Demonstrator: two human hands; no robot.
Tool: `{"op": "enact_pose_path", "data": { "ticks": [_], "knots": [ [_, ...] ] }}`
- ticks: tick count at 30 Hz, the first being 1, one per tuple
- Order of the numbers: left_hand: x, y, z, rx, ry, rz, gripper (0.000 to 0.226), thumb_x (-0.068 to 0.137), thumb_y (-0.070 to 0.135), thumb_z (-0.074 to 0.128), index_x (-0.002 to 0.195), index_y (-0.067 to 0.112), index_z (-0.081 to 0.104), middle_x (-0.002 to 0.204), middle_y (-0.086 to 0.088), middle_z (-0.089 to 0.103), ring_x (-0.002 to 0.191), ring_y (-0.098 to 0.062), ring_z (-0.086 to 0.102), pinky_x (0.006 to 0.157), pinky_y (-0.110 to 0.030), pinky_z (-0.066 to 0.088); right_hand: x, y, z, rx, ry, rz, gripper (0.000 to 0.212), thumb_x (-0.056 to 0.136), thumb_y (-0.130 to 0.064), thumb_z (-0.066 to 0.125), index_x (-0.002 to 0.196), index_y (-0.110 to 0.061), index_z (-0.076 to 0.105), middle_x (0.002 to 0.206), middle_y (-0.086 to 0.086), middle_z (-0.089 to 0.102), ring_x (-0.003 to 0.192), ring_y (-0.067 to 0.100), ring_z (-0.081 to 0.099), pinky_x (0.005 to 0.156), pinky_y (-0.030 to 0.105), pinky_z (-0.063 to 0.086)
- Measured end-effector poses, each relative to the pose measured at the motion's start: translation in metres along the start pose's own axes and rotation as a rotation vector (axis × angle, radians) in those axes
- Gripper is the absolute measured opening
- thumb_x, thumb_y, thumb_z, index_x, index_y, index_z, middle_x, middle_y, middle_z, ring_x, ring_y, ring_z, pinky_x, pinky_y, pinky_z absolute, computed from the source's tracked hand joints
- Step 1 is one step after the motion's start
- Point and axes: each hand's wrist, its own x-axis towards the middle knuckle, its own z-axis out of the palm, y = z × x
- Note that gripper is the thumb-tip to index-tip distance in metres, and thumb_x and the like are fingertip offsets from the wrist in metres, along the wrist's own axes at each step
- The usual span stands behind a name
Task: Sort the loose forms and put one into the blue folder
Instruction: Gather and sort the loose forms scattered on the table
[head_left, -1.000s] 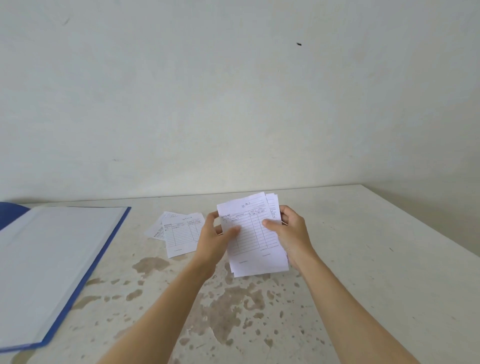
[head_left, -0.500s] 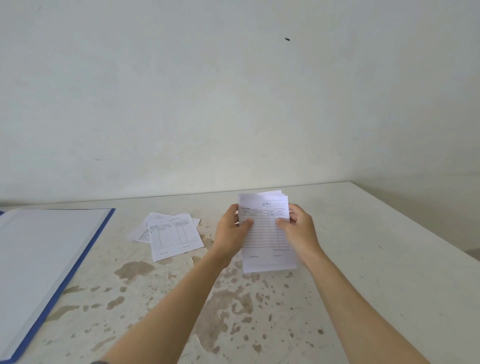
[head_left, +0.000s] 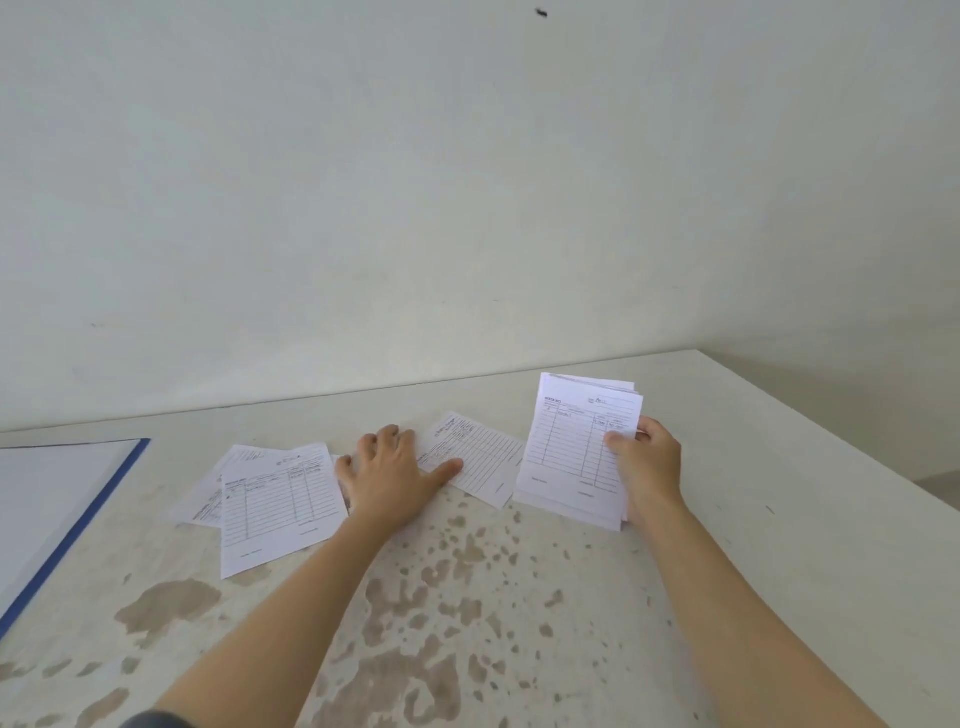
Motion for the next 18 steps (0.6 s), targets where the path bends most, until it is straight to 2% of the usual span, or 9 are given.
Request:
{"op": "enact_pose_path", "data": {
  "ticks": [4,8,11,14,16,18],
  "knots": [
    [0.007,0.002,0.001,-0.038,-0.041,0.089,0.071,0.087,0.065,0.039,0.142,0.021,0.034,0.152,-0.001,0.028,0.14,-0.023,0.022,0.111,-0.049,0.017,0.009,0.004,0.01,0.038,0.014,-0.005,0.014,0.082,0.001,0.053,0.089,-0.01,0.058,0.079,0.002,0.06,0.079,0.023,0.057,0.074,0.032,0.045],
    [0.018,0.006,-0.005,-0.073,-0.08,0.15,0.064,0.089,0.058,0.044,0.141,0.022,0.034,0.149,0.004,0.033,0.137,-0.018,0.029,0.109,-0.047,0.019,0.012,0.008,0.008,0.078,0.03,0.011,0.013,0.081,0.001,0.052,0.087,-0.009,0.058,0.074,-0.001,0.059,0.077,0.023,0.057,0.072,0.033,0.047],
    [0.029,0.024,-0.01,-0.084,-0.094,0.308,0.059,0.092,0.053,0.044,0.143,0.028,0.031,0.153,0.007,0.029,0.14,-0.016,0.026,0.113,-0.05,0.012,0.015,0.007,0.0,0.105,0.041,0.013,0.013,0.081,0.001,0.052,0.089,-0.008,0.058,0.074,-0.001,0.059,0.077,0.023,0.057,0.073,0.037,0.05],
    [0.04,0.04,-0.011,-0.02,-0.271,0.313,0.08,0.085,0.06,0.051,0.149,0.028,0.017,0.158,0.003,0.016,0.145,-0.021,0.016,0.112,-0.053,0.015,0.019,0.005,-0.01,0.107,0.046,0.014,0.014,0.081,0.001,0.053,0.087,-0.01,0.059,0.076,0.0,0.06,0.079,0.025,0.059,0.082,0.044,0.054],
    [0.044,0.046,-0.01,-0.021,-0.326,0.247,0.093,0.079,0.061,0.058,0.15,0.024,0.011,0.157,-0.002,0.019,0.144,-0.026,0.013,0.112,-0.052,0.018,0.021,0.006,-0.017,0.108,0.033,0.021,0.015,0.082,0.002,0.052,0.086,-0.012,0.058,0.078,0.0,0.062,0.081,0.026,0.061,0.084,0.047,0.054],
    [0.046,0.05,-0.01,-0.067,-0.308,0.22,0.099,0.076,0.058,0.064,0.15,0.021,0.011,0.153,-0.007,0.026,0.142,-0.029,0.015,0.111,-0.05,0.021,0.023,0.008,-0.022,0.104,0.025,0.028,0.016,0.082,0.003,0.052,0.086,-0.012,0.058,0.079,0.002,0.063,0.081,0.027,0.062,0.086,0.05,0.054]
  ]
}}
